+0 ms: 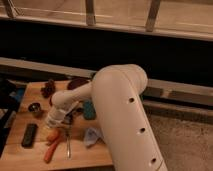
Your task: Place apple in purple bowl
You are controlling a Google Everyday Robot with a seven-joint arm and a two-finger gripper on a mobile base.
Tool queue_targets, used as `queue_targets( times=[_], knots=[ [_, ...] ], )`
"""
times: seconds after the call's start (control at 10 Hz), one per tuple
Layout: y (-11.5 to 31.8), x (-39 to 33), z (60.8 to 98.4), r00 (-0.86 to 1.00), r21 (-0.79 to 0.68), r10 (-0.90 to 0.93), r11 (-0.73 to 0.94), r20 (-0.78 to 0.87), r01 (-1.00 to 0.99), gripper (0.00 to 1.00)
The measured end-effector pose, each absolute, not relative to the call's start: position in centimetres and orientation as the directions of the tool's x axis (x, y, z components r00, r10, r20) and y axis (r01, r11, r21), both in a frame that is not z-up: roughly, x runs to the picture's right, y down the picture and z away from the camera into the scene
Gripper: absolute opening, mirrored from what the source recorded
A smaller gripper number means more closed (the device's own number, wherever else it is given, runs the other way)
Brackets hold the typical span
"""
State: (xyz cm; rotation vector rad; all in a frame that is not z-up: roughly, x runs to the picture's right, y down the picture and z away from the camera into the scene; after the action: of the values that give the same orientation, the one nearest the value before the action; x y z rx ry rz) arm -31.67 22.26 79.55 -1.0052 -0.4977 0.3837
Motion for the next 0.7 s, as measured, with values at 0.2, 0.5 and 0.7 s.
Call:
queue_targets(
  times=[0.2,0.5,0.7],
  knots=[
    [21.9,-31.7,79.4,0.826,-0.865,0.519,0.495,0.22,-0.08,0.19],
    [19.9,-31.1,78.2,0.829,-0.848,0.515,0.52,0.217,-0.101,0.0],
    [17.1,-30.7,76.4,0.843,-0.82,0.495,0.56,0.213,-0.122,0.0]
  ],
)
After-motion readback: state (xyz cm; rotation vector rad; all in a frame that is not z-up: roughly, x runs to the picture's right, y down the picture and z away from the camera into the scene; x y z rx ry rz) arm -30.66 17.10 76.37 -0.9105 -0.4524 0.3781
